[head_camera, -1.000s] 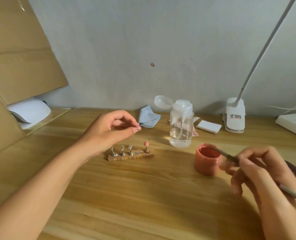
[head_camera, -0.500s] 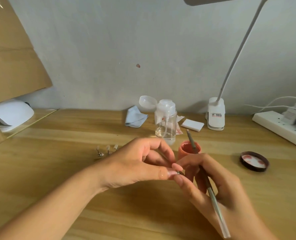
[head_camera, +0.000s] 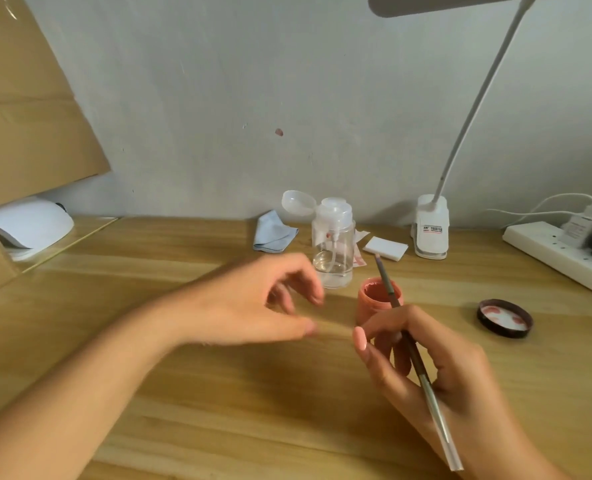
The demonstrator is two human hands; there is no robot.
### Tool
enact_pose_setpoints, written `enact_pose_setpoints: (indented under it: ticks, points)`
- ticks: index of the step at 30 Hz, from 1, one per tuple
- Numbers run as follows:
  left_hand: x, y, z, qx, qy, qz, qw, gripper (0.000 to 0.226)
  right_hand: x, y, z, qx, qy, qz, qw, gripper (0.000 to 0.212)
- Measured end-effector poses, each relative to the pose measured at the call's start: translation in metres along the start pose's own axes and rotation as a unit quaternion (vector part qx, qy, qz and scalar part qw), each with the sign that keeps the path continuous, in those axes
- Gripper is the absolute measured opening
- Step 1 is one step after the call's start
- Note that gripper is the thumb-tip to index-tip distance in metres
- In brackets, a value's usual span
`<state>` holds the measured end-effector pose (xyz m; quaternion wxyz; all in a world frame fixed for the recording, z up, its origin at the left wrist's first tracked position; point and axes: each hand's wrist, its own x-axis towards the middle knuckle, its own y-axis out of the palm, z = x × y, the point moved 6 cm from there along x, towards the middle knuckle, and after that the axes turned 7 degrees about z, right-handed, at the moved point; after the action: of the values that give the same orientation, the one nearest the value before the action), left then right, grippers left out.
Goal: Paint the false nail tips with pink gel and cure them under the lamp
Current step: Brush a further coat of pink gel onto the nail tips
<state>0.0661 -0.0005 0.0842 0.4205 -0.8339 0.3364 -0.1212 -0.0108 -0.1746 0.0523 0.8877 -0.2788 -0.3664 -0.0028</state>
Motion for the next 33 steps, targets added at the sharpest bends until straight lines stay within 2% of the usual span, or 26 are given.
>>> enact_pose_setpoints:
  ticks: [3,5,7,10,13,18,24,29,33]
  points:
    - [-0.013,-0.034,0.042,0.174,-0.129,-0.043,0.975,0.051,-0.001,-0.001,0.001,-0.005,0.009,-0.004,1.0,0.013]
    - [-0.02,-0.041,0.075,0.213,-0.214,-0.013,0.953,0.061,-0.001,-0.001,0.001,-0.003,0.016,0.002,1.0,0.012]
    - [-0.022,-0.039,0.099,0.192,-0.242,0.011,0.951,0.061,-0.001,0.0,0.002,0.008,0.018,0.009,1.0,0.011]
    - [-0.017,-0.034,0.109,0.104,-0.204,-0.007,0.974,0.043,-0.001,-0.002,0.002,0.014,0.023,0.003,1.0,0.017]
    - [-0.01,-0.029,0.107,0.041,-0.168,-0.023,0.985,0.031,0.0,-0.004,0.0,0.009,0.031,-0.005,0.999,0.012]
    - [-0.003,-0.021,0.082,0.114,-0.12,-0.03,0.986,0.028,0.001,-0.006,0.0,0.024,0.037,-0.01,0.999,0.022]
    - [-0.002,-0.005,0.02,0.215,-0.044,-0.02,0.975,0.033,0.003,-0.009,0.009,0.059,-0.007,-0.038,0.997,0.011]
    - [-0.006,0.014,-0.022,0.243,0.029,-0.04,0.969,0.031,0.003,-0.007,0.009,0.033,-0.011,-0.029,0.999,0.012]
    - [-0.009,0.017,-0.037,0.243,0.054,-0.047,0.967,0.03,0.002,-0.005,0.005,0.014,-0.009,-0.008,1.0,0.011]
